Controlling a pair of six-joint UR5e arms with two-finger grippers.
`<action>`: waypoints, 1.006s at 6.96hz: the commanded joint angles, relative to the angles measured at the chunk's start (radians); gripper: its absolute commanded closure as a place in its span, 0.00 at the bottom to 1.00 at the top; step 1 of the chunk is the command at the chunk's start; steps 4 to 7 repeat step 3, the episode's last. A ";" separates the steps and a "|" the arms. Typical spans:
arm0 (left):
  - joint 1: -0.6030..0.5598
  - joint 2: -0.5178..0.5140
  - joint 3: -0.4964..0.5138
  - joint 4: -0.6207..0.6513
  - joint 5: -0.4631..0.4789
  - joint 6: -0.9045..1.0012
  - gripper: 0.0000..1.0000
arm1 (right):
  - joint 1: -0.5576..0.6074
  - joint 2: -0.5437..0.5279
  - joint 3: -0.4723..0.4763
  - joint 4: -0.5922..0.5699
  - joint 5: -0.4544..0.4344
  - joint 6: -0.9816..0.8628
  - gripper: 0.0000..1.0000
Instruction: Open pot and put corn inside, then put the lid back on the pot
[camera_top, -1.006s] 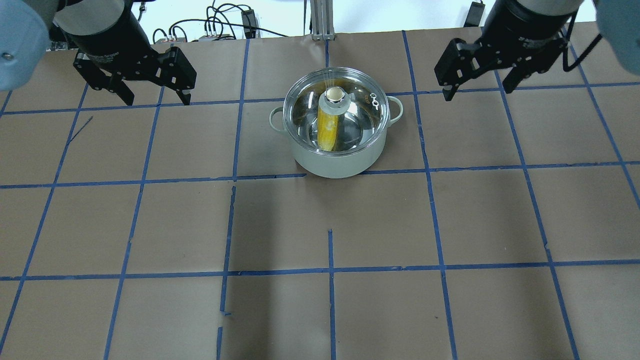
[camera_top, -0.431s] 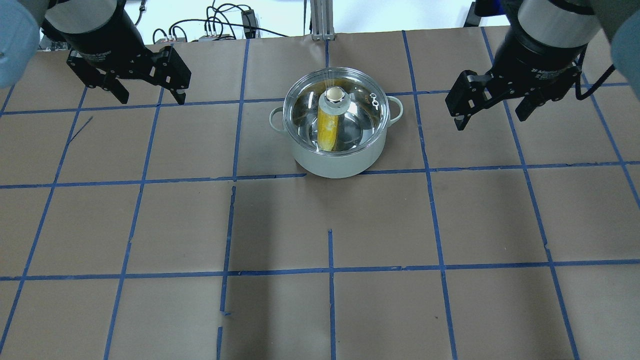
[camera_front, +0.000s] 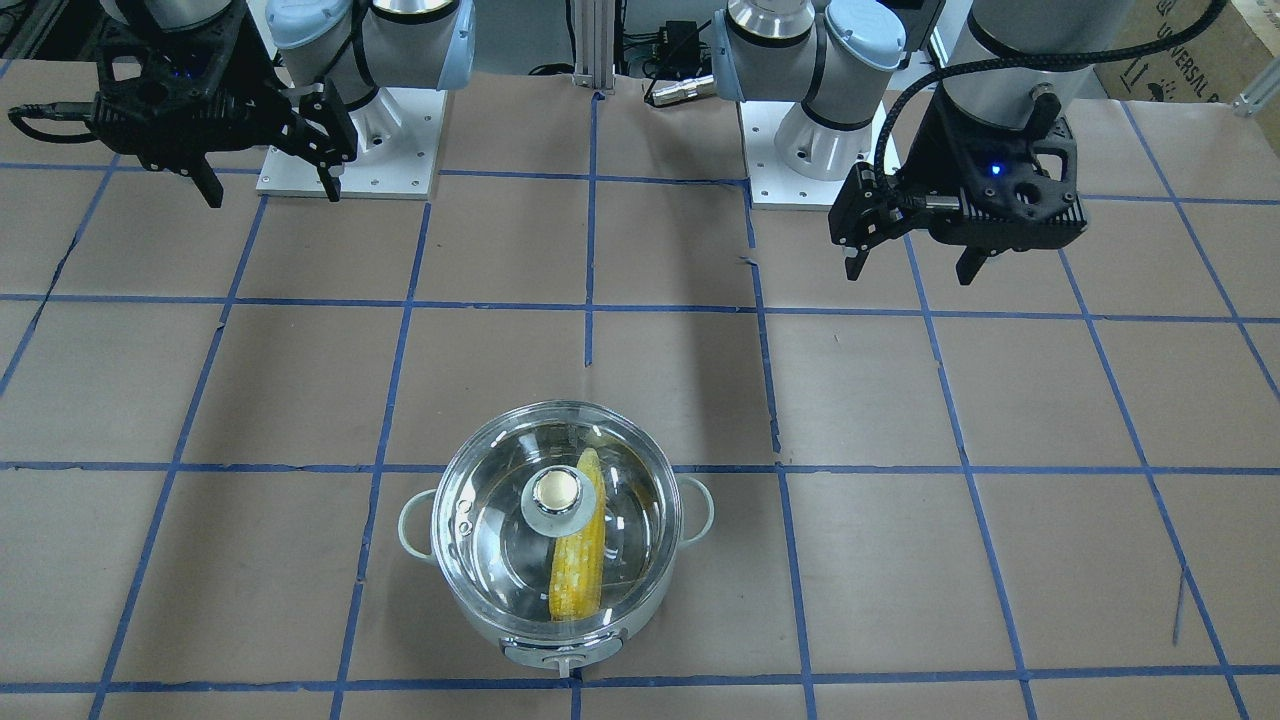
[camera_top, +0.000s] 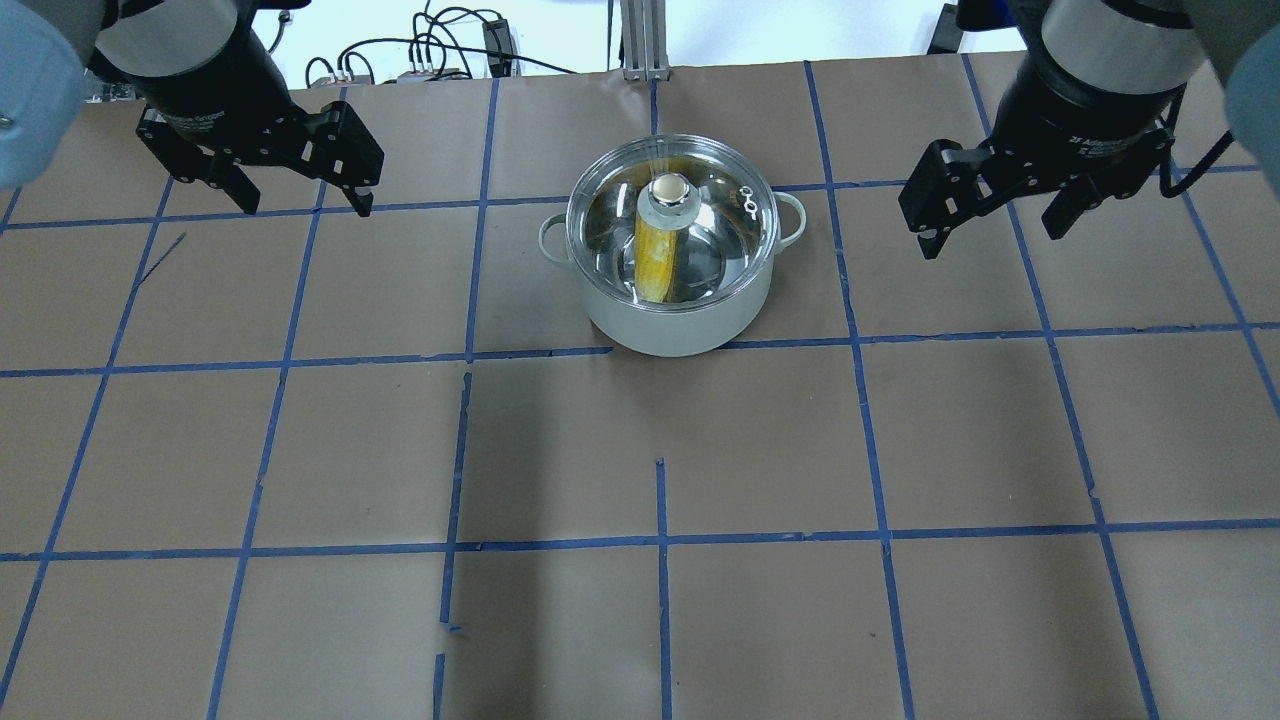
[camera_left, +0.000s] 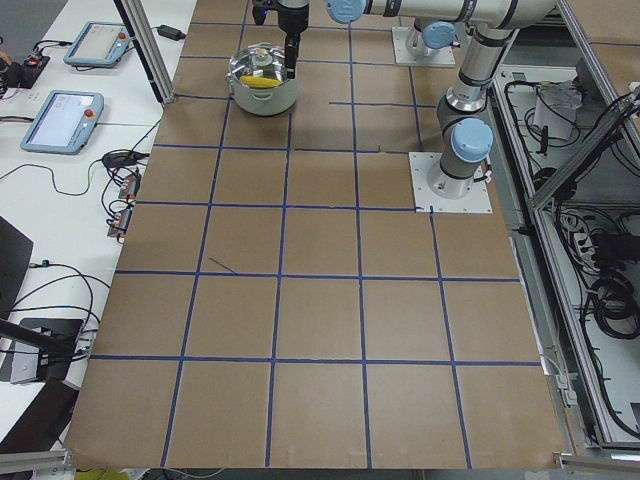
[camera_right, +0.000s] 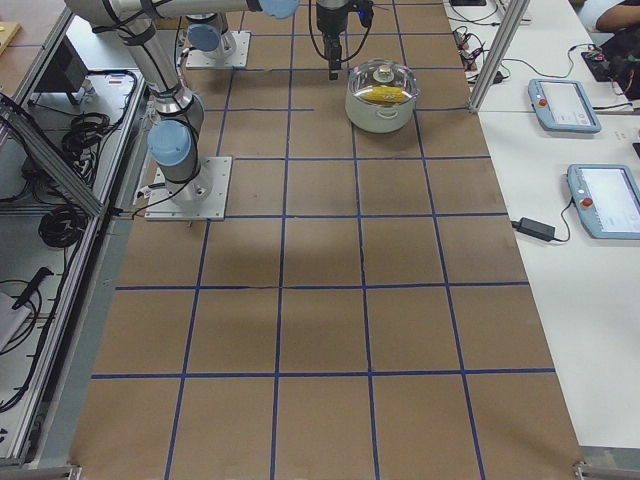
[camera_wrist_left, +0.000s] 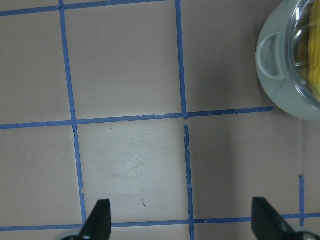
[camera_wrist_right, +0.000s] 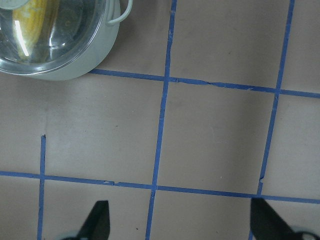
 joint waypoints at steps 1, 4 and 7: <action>0.004 -0.002 0.021 -0.019 -0.005 -0.001 0.00 | 0.000 -0.008 0.001 -0.003 0.001 0.001 0.00; 0.002 0.000 0.043 -0.061 -0.008 -0.014 0.00 | 0.000 -0.007 0.001 -0.003 -0.001 0.001 0.00; 0.002 0.000 0.043 -0.061 -0.008 -0.014 0.00 | 0.000 -0.007 0.001 -0.003 -0.001 0.001 0.00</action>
